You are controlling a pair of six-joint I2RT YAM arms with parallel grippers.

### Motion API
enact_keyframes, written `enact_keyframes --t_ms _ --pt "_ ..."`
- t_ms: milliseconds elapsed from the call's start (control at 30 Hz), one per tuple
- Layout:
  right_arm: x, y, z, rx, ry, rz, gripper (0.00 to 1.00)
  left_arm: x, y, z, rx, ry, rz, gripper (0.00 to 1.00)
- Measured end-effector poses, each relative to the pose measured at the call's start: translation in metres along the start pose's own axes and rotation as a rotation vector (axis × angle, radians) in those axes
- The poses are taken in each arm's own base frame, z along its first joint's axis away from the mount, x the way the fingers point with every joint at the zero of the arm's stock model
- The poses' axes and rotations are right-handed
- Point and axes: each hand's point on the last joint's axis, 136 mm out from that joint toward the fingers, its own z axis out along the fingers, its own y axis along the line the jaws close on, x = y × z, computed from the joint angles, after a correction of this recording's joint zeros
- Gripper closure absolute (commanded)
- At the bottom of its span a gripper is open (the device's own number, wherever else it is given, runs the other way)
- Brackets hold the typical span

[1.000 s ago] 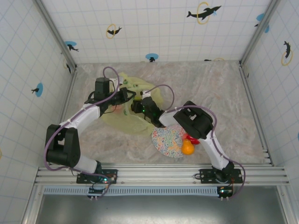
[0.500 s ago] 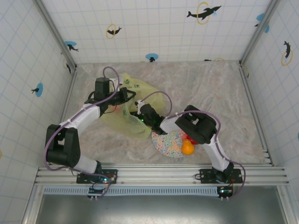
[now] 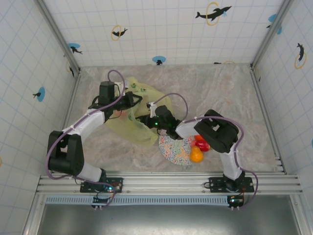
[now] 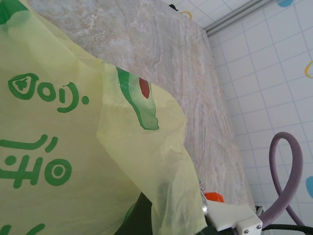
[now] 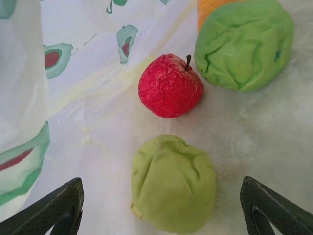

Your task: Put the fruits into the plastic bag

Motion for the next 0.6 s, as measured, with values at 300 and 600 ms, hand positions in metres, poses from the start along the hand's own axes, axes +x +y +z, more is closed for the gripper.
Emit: enact_keyframes --t_ms 300,600 --pt "0.029 0.002 -0.007 -0.013 0.076 -0.003 0.44 0.000 0.000 0.000 0.000 0.000 0.000 1.00" --pt "0.018 0.013 0.024 -0.061 0.062 0.008 0.59 0.000 0.000 0.000 0.000 0.000 0.000 1.00"
